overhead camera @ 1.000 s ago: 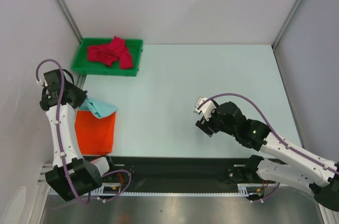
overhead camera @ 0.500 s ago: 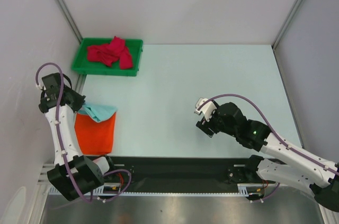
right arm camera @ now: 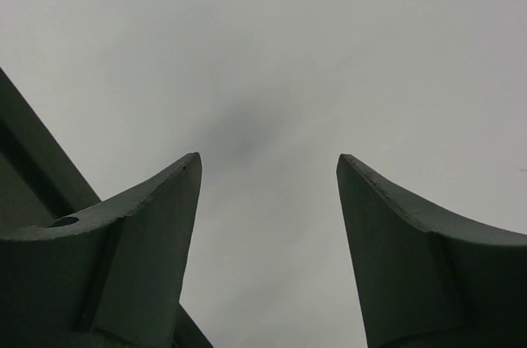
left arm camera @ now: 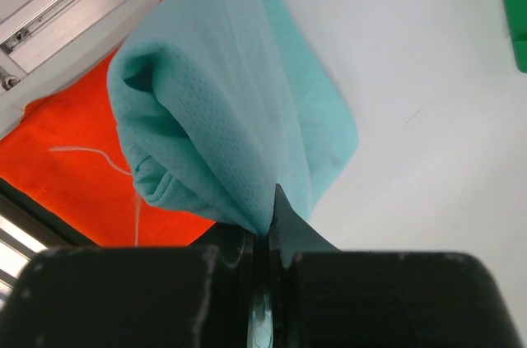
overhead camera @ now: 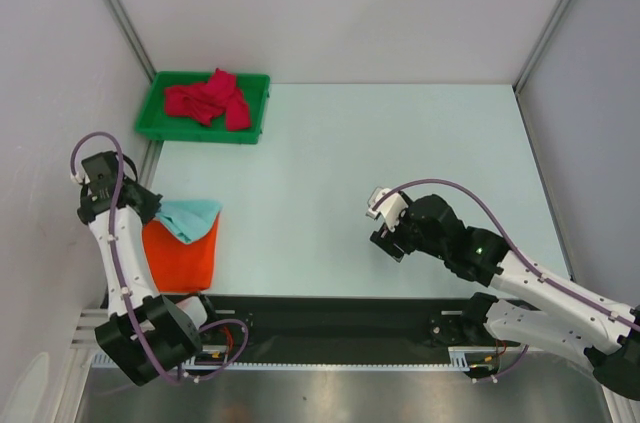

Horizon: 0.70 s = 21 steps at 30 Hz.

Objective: Fold and stack the t-shirts
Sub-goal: Neatly place the folded tshirt to the corner

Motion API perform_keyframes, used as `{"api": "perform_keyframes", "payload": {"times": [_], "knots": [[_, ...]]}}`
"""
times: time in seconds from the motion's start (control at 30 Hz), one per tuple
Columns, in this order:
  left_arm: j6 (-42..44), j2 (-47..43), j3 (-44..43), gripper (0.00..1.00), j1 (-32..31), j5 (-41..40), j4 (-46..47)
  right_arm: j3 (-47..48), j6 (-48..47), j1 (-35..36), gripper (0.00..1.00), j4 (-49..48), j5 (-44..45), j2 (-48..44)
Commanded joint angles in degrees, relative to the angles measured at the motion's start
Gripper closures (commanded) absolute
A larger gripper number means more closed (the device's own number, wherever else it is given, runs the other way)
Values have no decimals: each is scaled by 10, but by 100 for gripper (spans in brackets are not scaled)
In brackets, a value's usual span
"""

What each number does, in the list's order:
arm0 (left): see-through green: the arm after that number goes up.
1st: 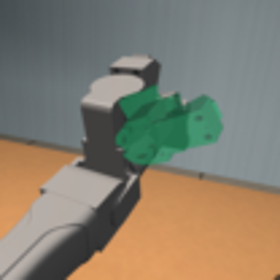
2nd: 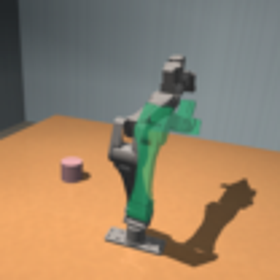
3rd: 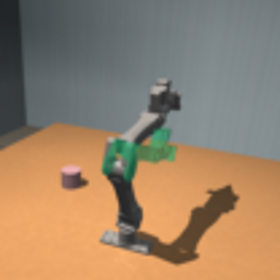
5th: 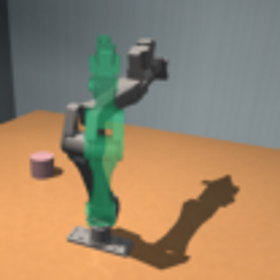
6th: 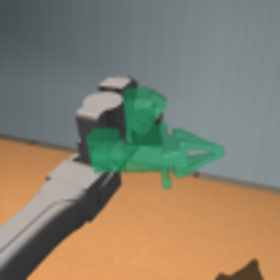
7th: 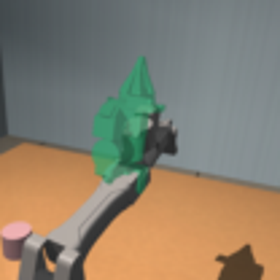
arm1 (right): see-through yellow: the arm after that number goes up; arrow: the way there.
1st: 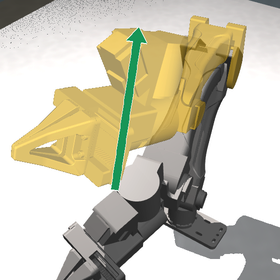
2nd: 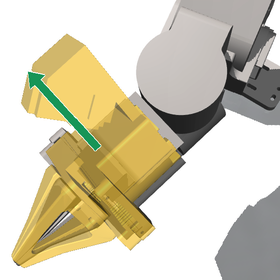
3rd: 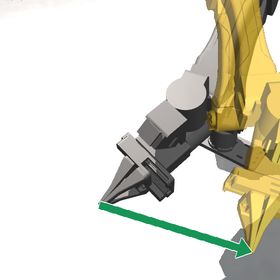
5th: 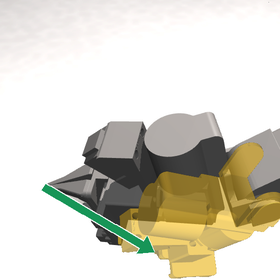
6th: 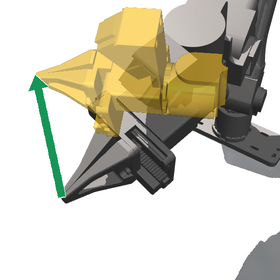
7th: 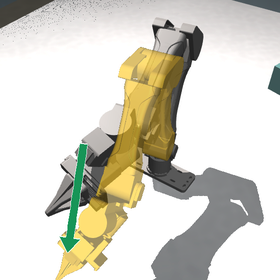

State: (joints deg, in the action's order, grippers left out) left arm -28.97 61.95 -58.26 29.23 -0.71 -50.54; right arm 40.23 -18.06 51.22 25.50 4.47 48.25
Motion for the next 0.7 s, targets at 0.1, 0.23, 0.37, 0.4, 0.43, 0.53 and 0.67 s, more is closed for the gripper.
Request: {"api": "perform_keyframes", "payload": {"times": [0.1,0.23,0.37,0.4,0.43,0.53,0.67], "knots": [[8,-22,30,94,25,-19,-2,-2,-10,-2,28,-4,-7,-9],[0,-29,60,93,42,-14,-3,-3,-10,-3,28,-4,-10,-9],[-11,-39,86,92,62,-10,-3,-5,-8,-3,28,-5,-11,-11],[-14,-43,90,91,66,-10,-3,-6,-8,-3,28,-5,-10,-12],[-17,-45,99,90,73,-10,-4,-6,-7,-2,28,-4,-10,-12],[-38,-46,109,83,80,-27,-17,-8,-6,-3,28,-5,-10,-16],[-100,-46,122,46,93,-49,-44,-11,-4,-3,27,-5,-8,-20]]}}
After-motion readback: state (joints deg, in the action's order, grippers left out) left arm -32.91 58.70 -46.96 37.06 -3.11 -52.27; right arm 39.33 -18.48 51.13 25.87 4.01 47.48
